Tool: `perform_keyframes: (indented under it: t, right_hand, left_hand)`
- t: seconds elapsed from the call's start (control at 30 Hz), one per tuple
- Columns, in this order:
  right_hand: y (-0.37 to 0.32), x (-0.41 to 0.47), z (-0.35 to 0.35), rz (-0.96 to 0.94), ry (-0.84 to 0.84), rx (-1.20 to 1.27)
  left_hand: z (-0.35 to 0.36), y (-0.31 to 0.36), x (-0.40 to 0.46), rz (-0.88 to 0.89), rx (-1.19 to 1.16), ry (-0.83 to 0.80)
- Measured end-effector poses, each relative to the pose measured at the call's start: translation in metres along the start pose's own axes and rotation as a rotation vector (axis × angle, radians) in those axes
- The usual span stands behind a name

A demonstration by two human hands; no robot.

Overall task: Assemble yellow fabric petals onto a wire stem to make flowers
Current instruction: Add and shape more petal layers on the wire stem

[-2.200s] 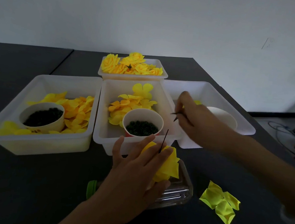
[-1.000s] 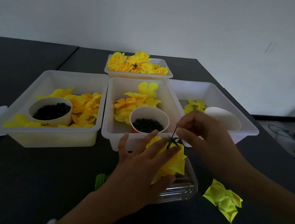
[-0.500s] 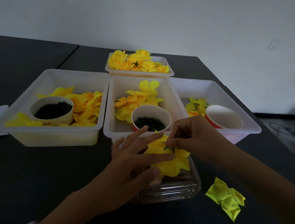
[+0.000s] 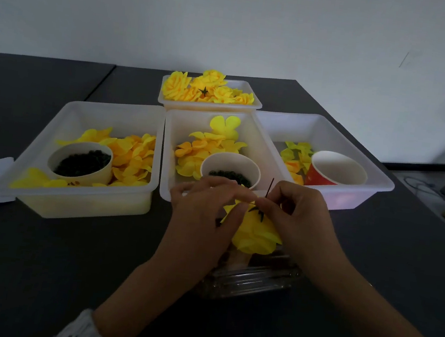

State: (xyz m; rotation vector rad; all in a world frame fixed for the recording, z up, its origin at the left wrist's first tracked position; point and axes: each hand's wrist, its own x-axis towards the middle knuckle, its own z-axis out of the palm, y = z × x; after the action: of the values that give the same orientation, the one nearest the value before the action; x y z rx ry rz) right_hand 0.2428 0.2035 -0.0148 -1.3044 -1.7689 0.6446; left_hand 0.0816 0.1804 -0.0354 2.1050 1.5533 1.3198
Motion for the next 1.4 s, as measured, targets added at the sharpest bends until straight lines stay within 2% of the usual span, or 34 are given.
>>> perform_keyframes:
  t: [0.13,0.5,0.77,0.87,1.03,1.2,1.4]
  right_hand:
    - [-0.006,-0.006,0.005,0.003,0.069,-0.090]
    - [-0.013,-0.029,0.019,0.095,0.245,-0.184]
    - [-0.012,-0.032,0.024,-0.030,0.256,-0.436]
    - [-0.013,-0.039,0.028,-0.084,0.277,-0.574]
    - [-0.008,-0.045,0.031,-0.060,0.296,-0.531]
    - [-0.006,-0.047,0.034,-0.092,0.327,-0.590]
    - [-0.003,-0.050,0.035,-0.085,0.332,-0.543]
  left_hand:
    - [0.007,0.010,0.018,-0.016,0.177,-0.059]
    - [0.004,0.017,0.021,-0.025,0.044,-0.067]
    - [0.005,0.024,0.024,0.039,0.206,-0.175]
    - [0.004,0.023,0.023,0.030,0.183,-0.196]
    - [0.004,0.021,0.019,0.026,0.120,-0.221]
    - [0.004,0.022,0.014,0.055,0.135,-0.225]
    - [0.008,0.020,0.012,0.077,0.155,-0.206]
